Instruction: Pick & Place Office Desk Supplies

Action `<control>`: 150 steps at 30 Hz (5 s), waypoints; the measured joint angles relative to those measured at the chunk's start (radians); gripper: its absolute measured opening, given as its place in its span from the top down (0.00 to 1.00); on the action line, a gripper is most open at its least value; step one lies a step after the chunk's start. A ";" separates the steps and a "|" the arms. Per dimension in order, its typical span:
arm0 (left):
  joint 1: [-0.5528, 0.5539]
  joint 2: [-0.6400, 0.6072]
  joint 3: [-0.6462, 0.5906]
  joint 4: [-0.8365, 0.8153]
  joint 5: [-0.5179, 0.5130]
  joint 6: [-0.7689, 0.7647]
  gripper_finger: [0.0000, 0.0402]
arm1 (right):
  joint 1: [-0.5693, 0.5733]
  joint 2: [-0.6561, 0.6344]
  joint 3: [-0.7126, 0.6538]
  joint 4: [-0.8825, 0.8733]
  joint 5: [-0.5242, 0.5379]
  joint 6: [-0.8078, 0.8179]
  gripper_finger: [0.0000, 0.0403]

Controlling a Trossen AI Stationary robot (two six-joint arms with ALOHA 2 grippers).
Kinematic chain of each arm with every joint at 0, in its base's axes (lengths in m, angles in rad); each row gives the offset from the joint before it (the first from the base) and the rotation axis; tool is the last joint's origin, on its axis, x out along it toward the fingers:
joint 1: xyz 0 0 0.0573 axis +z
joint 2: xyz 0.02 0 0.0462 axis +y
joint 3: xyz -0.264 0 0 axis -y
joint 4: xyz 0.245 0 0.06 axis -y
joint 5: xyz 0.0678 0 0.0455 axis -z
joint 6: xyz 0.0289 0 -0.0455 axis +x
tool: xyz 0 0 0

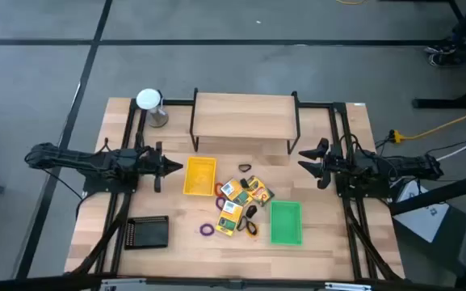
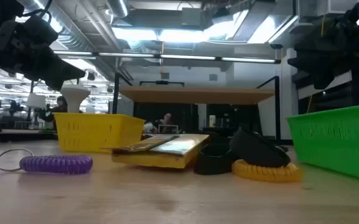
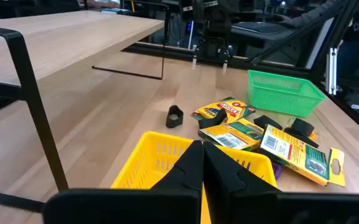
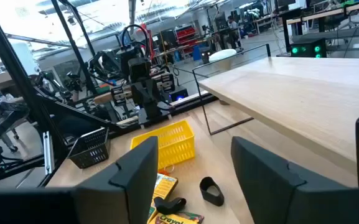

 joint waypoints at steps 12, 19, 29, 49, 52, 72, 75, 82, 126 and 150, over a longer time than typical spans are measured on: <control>0.000 0.000 0.000 0.000 0.000 0.000 0.99 | 0.000 0.000 0.000 0.000 0.000 0.000 0.49; 0.000 0.000 0.000 0.000 0.000 0.000 0.99 | 0.000 0.000 0.000 0.000 0.000 0.000 0.49; 0.000 0.000 0.000 0.000 0.000 0.000 0.99 | 0.000 0.000 0.000 0.000 0.000 0.000 0.49; 0.000 0.000 0.000 0.000 0.000 0.000 0.99 | 0.000 0.000 0.000 0.000 0.000 0.000 0.49; 0.000 0.000 0.000 0.000 0.000 0.000 0.99 | 0.000 0.000 0.000 0.002 0.004 0.000 0.49; 0.000 0.000 0.000 0.000 0.000 0.005 0.99 | 0.000 0.000 0.000 0.167 0.273 0.793 0.49; 0.000 0.000 0.000 0.003 -0.023 0.148 0.99 | 0.002 0.002 0.000 0.284 0.264 0.836 0.49; 0.000 0.000 0.000 0.006 -0.029 0.381 0.99 | 0.002 0.103 0.005 0.644 0.344 0.653 0.49; 0.001 0.005 0.001 1.268 0.003 -0.249 0.98 | 0.001 0.824 0.632 0.577 0.367 0.076 0.49; 0.000 0.080 0.364 0.367 0.001 -0.441 0.91 | 0.001 0.825 0.632 0.577 0.372 0.149 0.49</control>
